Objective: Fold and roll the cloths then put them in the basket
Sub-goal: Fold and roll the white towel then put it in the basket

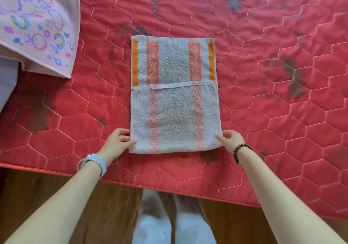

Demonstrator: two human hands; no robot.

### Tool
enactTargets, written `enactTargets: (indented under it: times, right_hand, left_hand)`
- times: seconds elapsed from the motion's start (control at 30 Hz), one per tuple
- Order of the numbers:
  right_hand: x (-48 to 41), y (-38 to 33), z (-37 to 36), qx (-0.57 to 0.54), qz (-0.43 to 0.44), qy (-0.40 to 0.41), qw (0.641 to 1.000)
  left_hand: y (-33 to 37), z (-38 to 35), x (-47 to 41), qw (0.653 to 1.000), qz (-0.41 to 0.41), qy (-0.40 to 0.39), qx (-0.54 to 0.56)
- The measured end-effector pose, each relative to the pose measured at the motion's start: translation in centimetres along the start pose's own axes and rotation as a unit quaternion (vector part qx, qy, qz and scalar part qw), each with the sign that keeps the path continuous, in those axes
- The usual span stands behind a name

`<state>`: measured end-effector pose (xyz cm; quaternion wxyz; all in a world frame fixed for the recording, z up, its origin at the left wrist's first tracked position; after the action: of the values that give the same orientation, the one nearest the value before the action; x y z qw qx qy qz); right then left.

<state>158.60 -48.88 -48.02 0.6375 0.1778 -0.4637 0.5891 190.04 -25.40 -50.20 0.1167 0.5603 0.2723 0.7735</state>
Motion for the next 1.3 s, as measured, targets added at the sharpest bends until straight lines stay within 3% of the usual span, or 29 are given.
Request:
enactTargets:
  times: [0.13, 0.27, 0.47, 0.8, 1.07, 1.2, 1.3]
  right_hand:
    - [-0.6, -0.9, 0.1, -0.019, -0.027, 0.044, 0.998]
    - [-0.7, -0.3, 0.3, 0.011, -0.091, 0.028, 0.995]
    - [-0.9, 0.5, 0.1, 0.021, -0.092, 0.014, 0.995]
    - [-0.3, 2.8, -0.4, -0.01, -0.086, 0.007, 0.996]
    - [0.0, 3.5, -1.3, -0.163, -0.11, 0.007, 0.98]
    - [0.6, 3.8, -1.4, -0.135, -0.121, -0.003, 0.983]
    - [1.2, 4.3, -1.2, -0.079, -0.137, -0.028, 0.987]
  left_hand:
    - [0.3, -0.3, -0.3, 0.999, 0.018, 0.006, -0.047]
    - [0.1, -0.3, -0.7, 0.993, 0.035, 0.036, -0.111]
    - [-0.2, 0.0, -0.6, 0.982, 0.02, 0.023, -0.186]
    - [-0.8, -1.0, 0.1, 0.984, 0.023, 0.046, -0.169]
    - [-1.9, -1.2, 0.2, 0.996, 0.049, 0.068, -0.001]
    - [-2.1, -0.8, 1.0, 0.995, 0.052, 0.079, -0.014]
    - [-1.8, -0.9, 1.4, 0.996, 0.071, 0.045, -0.014]
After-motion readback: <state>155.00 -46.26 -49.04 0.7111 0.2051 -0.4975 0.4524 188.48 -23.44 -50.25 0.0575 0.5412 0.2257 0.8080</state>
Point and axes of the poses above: each hand's wrist, its own x-axis away from the middle knuckle, its own z-axis out of the back of the hand, y = z × x, the point moved 2 cm from there along -x, towards the middle knuckle, and after that the axes turned 5 degrees about -y, right-handed, at the moved point
